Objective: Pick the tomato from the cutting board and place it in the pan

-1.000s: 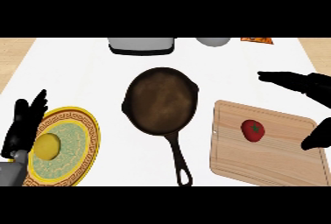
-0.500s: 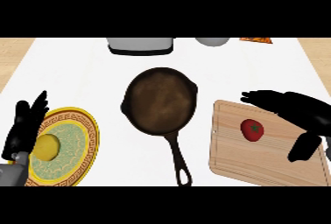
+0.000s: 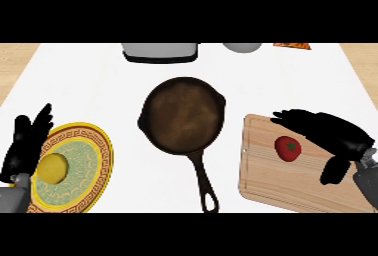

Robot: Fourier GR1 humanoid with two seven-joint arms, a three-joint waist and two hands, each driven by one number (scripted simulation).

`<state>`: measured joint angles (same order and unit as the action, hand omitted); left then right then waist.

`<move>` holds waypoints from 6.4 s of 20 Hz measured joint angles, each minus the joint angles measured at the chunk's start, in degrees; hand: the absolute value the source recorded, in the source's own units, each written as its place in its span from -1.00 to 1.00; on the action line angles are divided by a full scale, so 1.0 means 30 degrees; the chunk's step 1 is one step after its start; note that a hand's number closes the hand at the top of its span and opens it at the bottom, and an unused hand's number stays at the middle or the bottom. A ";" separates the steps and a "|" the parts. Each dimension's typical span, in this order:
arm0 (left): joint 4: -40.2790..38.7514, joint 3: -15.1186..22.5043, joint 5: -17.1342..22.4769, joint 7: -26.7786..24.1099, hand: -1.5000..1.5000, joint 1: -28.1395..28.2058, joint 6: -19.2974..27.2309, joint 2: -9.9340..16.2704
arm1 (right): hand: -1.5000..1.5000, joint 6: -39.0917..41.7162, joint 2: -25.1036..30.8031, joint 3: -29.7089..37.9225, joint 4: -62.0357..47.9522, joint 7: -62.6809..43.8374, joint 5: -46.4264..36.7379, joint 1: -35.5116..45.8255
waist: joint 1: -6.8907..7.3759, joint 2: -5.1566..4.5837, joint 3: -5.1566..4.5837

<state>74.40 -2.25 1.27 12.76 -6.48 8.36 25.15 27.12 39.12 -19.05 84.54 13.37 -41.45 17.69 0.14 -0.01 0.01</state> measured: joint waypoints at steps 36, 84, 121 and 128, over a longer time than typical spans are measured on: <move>0.0408 -0.2143 -0.2560 0.0151 0.00 0.0083 -0.1686 -0.1998 | 1.00 -0.3767 -0.4639 0.1996 -0.5856 0.4070 -0.8681 0.0571 | 0.0027 0.0009 -0.0010; 0.0000 -0.2664 -0.3118 0.0015 0.00 -0.0742 -0.2468 -0.2439 | 1.00 -0.7134 -1.2083 0.8293 -1.9721 0.7954 -0.2101 1.4855 | 0.0581 -0.0153 -0.0005; -0.1450 -0.1462 -0.3939 0.0405 0.00 -0.3828 -0.2732 -0.3229 | -1.00 -0.8298 -1.3038 0.4608 -2.3931 0.8574 0.9519 1.3837 | 0.3093 -0.0599 0.0047; -0.0771 -0.2188 -0.3572 0.0433 0.00 -0.2619 -0.2759 -0.2710 | -1.00 -0.8262 -1.2394 0.5926 -2.4777 0.7392 1.1092 1.5370 | 0.1899 -0.0462 0.0025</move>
<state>72.09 -8.81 -9.45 14.06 -14.34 0.09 17.02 2.33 1.93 -1.27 10.21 35.54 -8.17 63.80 5.83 -1.39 0.08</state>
